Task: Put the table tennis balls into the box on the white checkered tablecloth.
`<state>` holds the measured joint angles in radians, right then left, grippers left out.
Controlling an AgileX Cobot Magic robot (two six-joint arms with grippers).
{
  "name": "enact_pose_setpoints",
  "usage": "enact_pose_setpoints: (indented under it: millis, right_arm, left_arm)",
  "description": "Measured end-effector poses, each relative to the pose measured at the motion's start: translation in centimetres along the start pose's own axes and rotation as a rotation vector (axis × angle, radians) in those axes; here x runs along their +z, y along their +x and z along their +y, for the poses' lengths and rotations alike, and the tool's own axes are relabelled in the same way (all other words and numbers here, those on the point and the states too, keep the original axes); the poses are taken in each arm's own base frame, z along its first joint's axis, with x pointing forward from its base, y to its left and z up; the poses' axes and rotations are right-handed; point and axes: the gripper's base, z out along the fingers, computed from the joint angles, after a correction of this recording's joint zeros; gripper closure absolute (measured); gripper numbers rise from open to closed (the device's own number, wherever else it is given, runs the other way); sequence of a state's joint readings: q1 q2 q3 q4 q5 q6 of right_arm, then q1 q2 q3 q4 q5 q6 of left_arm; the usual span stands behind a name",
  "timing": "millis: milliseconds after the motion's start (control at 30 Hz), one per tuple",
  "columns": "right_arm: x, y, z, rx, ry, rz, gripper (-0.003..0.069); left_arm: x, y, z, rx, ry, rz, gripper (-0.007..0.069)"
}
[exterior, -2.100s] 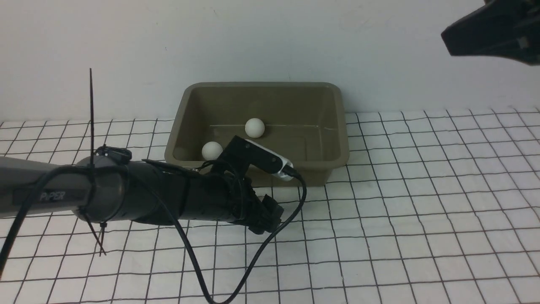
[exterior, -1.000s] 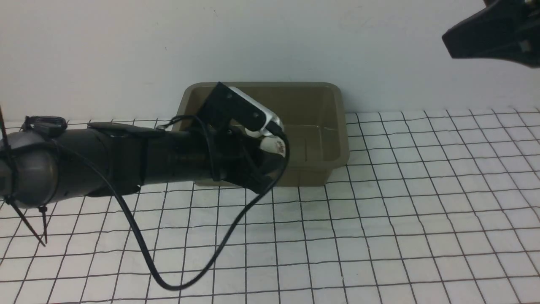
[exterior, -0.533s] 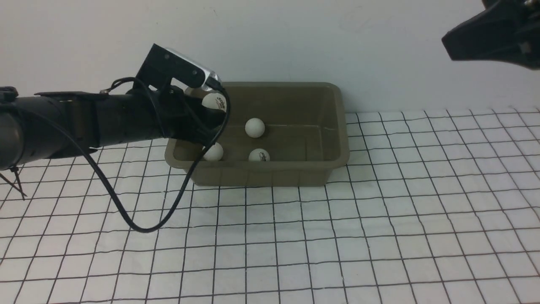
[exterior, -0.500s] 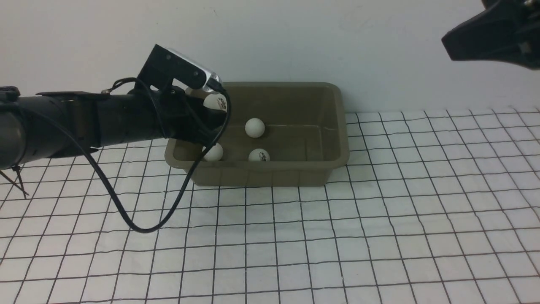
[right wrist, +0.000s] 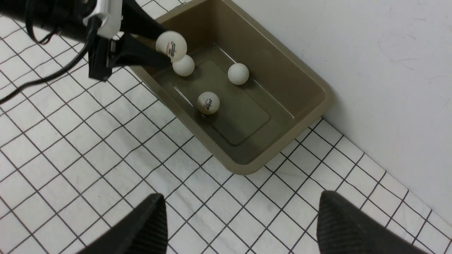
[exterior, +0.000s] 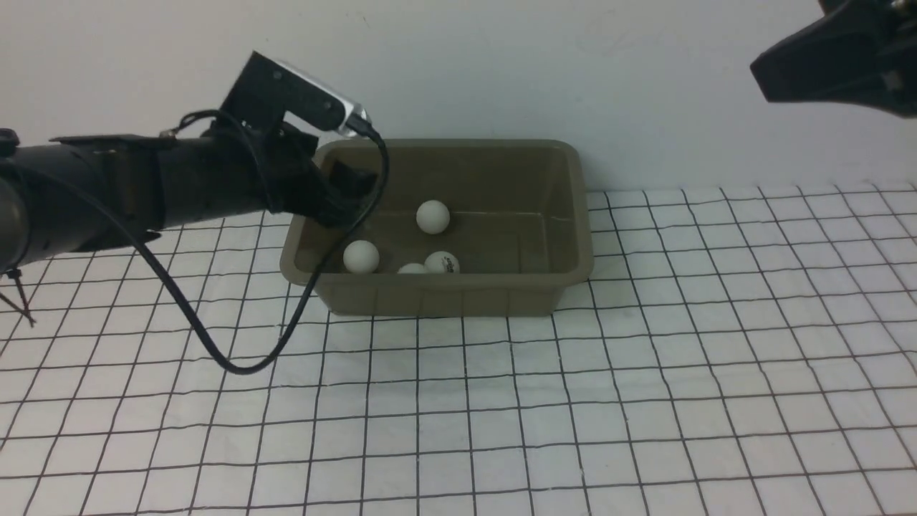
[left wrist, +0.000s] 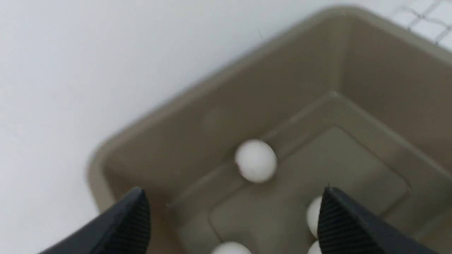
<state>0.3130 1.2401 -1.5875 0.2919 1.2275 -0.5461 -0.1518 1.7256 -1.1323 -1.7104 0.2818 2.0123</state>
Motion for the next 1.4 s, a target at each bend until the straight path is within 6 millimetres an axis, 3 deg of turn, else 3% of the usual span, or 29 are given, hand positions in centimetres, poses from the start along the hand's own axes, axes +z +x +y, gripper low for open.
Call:
enact_pose_setpoints:
  millis: [67,200,400,667,900,1133,1300,1400]
  right_arm:
    - [0.0,0.0,0.0,-0.002,0.000,-0.001,0.0144]
    - [0.0,-0.1,0.0,-0.006,0.004,-0.006,0.0144]
    - [0.0,-0.1,0.0,-0.012,0.005,-0.009,0.0144]
    - [0.0,-0.1,-0.1,-0.020,0.006,-0.010,0.0144]
    - [0.0,-0.1,-0.1,-0.020,0.007,-0.011,0.0144]
    - [0.0,-0.1,-0.1,-0.020,0.007,-0.011,0.0144]
    - [0.0,-0.1,-0.1,-0.021,0.007,-0.011,0.0144]
    - [-0.2,-0.1,0.0,-0.023,0.006,-0.010,0.0144]
  left_arm:
    - [-1.9,-1.9,0.1,-0.029,-0.026,-0.057,0.0048]
    - [-4.0,-3.5,0.0,-0.081,-0.038,-0.116,0.0048]
    - [-5.5,-3.4,-0.6,-0.059,-0.030,-0.097,0.0051]
    - [-5.6,-2.1,-1.3,-0.117,0.021,-0.018,0.0099]
    - [-7.6,-3.3,-3.8,-0.228,0.280,-0.024,0.0160]
    - [-9.5,-2.2,-5.4,-0.267,0.425,0.197,0.0214]
    - [-9.7,-0.1,-4.5,-0.213,0.299,0.418,0.0230]
    - [-9.8,1.0,-3.1,-0.173,0.132,0.519,0.0230]
